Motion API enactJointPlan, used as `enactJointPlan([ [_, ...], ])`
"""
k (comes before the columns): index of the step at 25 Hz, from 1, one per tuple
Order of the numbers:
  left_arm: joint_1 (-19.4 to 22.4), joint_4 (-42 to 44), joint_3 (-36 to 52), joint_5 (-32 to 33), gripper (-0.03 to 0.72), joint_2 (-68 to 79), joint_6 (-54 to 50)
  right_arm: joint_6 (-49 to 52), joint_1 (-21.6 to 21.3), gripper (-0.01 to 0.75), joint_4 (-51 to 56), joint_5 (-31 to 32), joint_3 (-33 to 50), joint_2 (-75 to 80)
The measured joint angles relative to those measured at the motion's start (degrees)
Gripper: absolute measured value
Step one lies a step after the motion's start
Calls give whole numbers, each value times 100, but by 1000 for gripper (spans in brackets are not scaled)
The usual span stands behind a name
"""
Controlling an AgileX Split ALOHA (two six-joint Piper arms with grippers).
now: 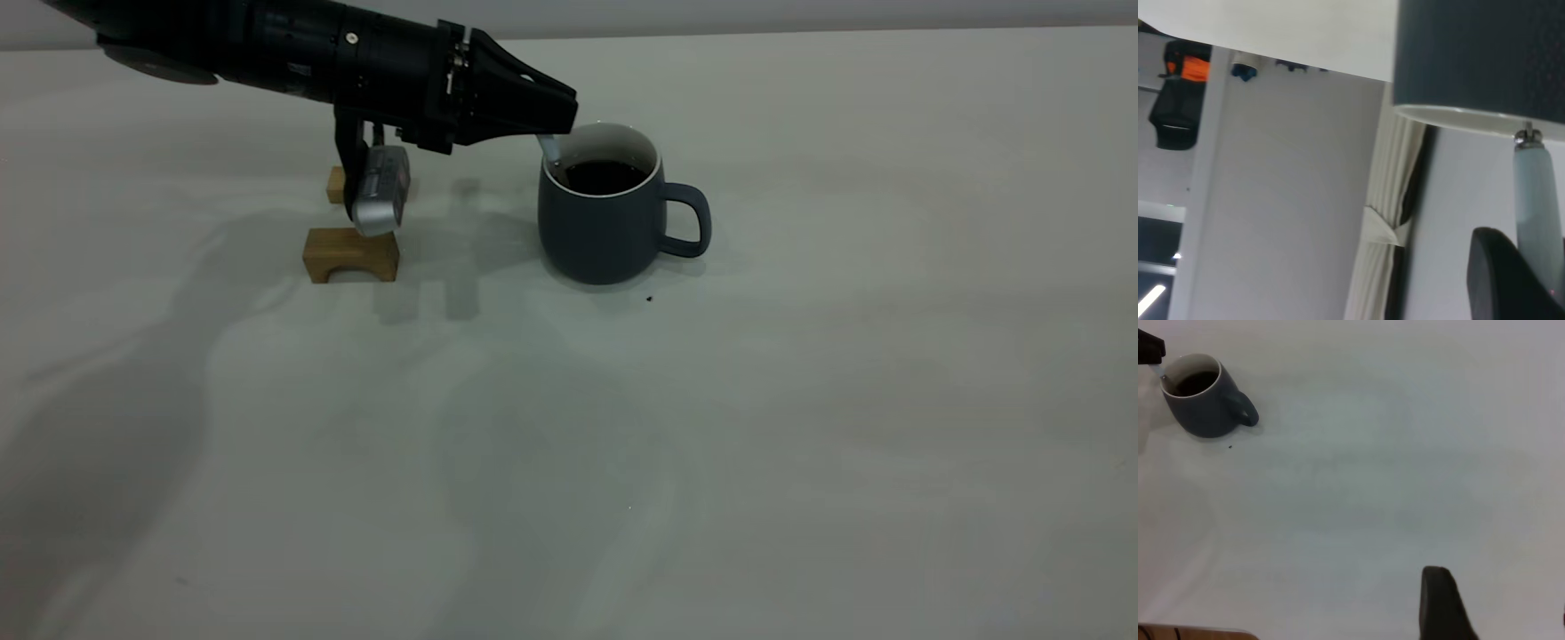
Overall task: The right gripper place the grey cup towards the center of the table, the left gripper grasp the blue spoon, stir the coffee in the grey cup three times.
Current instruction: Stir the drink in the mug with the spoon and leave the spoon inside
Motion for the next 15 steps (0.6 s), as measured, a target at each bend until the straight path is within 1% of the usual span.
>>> enactJointPlan([
  [4,0,-286,0,-168,112,0,0,0,0,470,0,0,0,0],
  [8,0,-351,0,-213,112,0,0,0,0,470,0,0,0,0],
  [10,0,-351,0,-213,128,0,0,0,0,470,0,0,0,0],
  [12,0,-351,0,-198,184,0,0,0,0,470,0,0,0,0],
  [15,0,-351,0,-19,307,0,0,0,0,470,0,0,0,0],
])
